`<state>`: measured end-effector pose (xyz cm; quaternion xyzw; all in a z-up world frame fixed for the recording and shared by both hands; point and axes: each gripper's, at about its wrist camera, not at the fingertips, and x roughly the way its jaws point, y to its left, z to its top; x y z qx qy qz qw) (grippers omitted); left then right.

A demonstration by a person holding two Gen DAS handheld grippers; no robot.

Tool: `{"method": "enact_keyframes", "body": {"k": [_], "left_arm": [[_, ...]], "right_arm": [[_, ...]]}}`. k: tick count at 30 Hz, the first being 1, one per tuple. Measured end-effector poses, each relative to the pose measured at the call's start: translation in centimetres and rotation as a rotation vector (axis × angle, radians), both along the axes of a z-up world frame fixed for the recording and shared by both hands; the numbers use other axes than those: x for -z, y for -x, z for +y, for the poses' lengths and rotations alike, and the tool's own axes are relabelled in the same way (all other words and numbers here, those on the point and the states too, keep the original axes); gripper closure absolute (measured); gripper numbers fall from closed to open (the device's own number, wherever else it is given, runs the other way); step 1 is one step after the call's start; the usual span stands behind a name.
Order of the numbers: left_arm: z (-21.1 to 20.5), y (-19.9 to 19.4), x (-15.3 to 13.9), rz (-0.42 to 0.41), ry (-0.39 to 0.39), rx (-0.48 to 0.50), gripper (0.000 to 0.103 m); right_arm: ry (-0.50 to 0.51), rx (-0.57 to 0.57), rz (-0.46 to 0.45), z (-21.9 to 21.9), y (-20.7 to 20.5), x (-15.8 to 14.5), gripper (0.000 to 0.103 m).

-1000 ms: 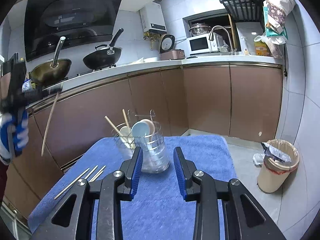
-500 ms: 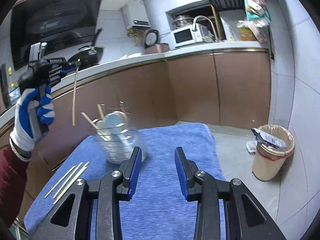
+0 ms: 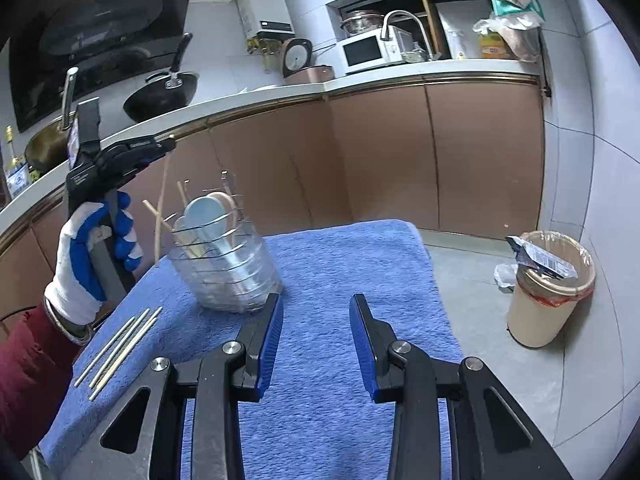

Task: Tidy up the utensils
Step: 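Lower the chopstick into the holder and open the left tool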

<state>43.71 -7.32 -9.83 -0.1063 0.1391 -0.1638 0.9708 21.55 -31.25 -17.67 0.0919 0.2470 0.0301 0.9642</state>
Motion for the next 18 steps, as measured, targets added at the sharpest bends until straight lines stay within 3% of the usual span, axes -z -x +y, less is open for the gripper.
{"method": "enact_keyframes", "body": {"k": [7, 13, 18], "left_arm": [[1.9, 1.1, -2.1, 0.026, 0.038, 0.039, 0.098], [3.7, 2.9, -6.0, -0.065, 0.155, 0.024, 0.098], [3.2, 2.4, -6.4, -0.138, 0.190, -0.060, 0.098]], "right_arm": [[-0.013, -0.019, -0.010, 1.1, 0.1, -0.3, 0.069], [-0.021, -0.034, -0.004, 1.4, -0.3, 0.1, 0.069], [-0.026, -0.024, 0.001, 0.7, -0.8, 0.4, 0.069]]}}
